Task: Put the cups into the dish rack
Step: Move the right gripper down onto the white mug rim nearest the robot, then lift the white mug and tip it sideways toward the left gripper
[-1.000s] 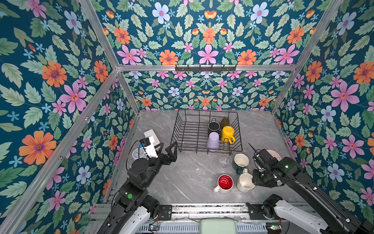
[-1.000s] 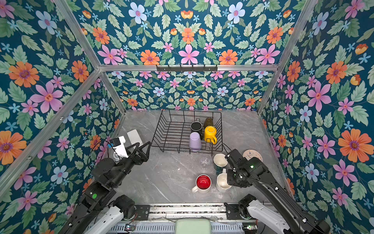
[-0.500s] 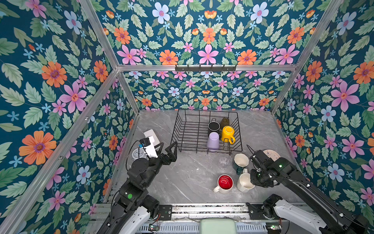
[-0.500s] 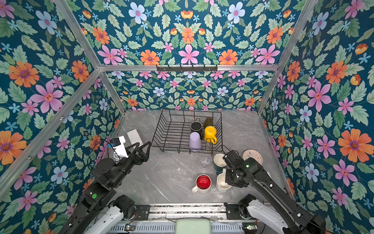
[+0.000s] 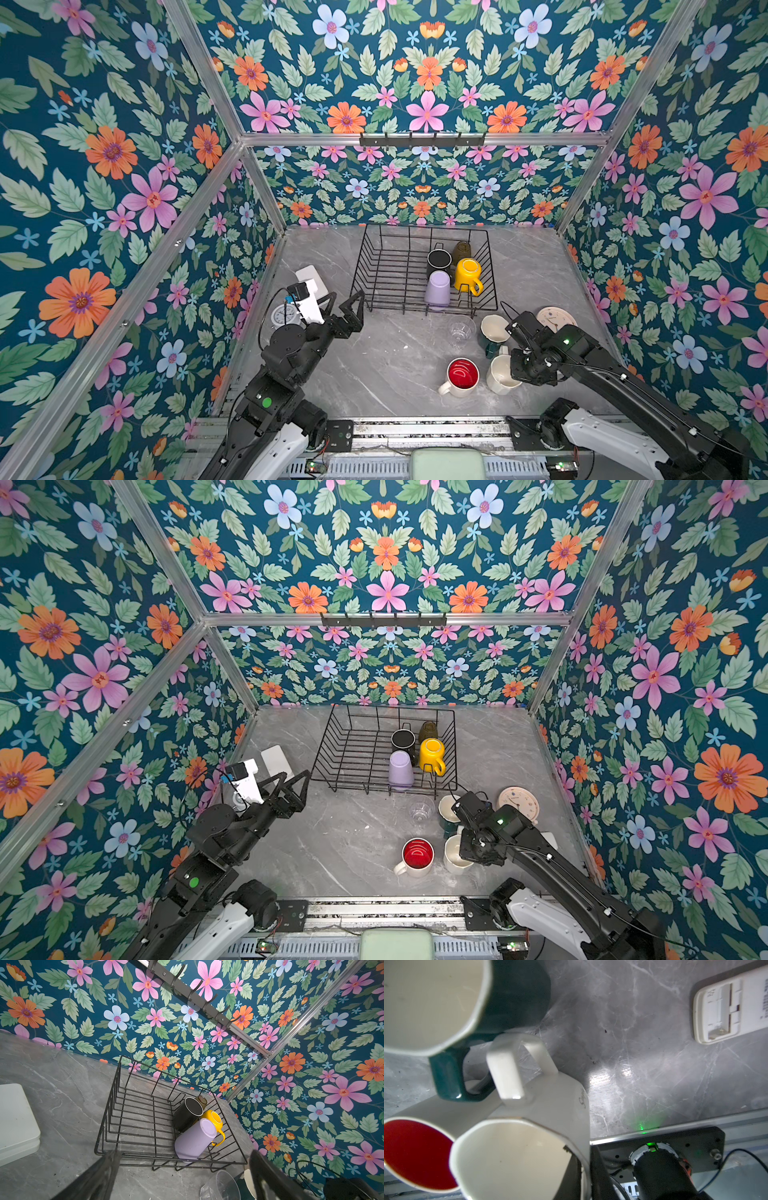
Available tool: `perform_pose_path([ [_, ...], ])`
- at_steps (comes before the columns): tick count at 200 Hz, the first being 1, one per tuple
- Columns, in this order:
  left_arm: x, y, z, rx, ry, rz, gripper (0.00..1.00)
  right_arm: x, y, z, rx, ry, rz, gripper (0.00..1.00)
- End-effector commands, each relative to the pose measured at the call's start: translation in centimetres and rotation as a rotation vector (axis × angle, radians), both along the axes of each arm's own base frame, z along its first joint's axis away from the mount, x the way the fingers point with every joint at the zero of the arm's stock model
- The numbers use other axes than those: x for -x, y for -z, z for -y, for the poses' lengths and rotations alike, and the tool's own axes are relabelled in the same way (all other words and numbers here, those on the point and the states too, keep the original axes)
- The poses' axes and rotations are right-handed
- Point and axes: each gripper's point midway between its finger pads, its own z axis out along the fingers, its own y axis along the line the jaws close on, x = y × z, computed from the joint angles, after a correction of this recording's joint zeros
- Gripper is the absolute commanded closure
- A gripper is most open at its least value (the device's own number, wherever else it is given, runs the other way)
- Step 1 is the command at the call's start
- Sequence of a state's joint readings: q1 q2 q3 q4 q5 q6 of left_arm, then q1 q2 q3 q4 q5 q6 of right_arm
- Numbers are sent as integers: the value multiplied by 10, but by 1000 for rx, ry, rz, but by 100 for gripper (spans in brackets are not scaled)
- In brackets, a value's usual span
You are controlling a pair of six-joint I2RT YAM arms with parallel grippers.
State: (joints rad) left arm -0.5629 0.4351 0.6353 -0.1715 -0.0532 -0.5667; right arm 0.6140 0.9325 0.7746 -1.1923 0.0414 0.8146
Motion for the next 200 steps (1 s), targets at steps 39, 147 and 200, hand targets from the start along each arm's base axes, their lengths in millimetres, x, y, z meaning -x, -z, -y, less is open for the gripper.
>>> perform_pose_path([
  [39,0,-8,0,-2,0,32,0,-1,0,1,14,12,6,100],
  [147,0,-12,3,11,19,49,0,2,-83,14,13,-58,123,100],
  [200,4,-16,12,51,74,72,1,-15,-139,-9,-129,-118,266,100],
])
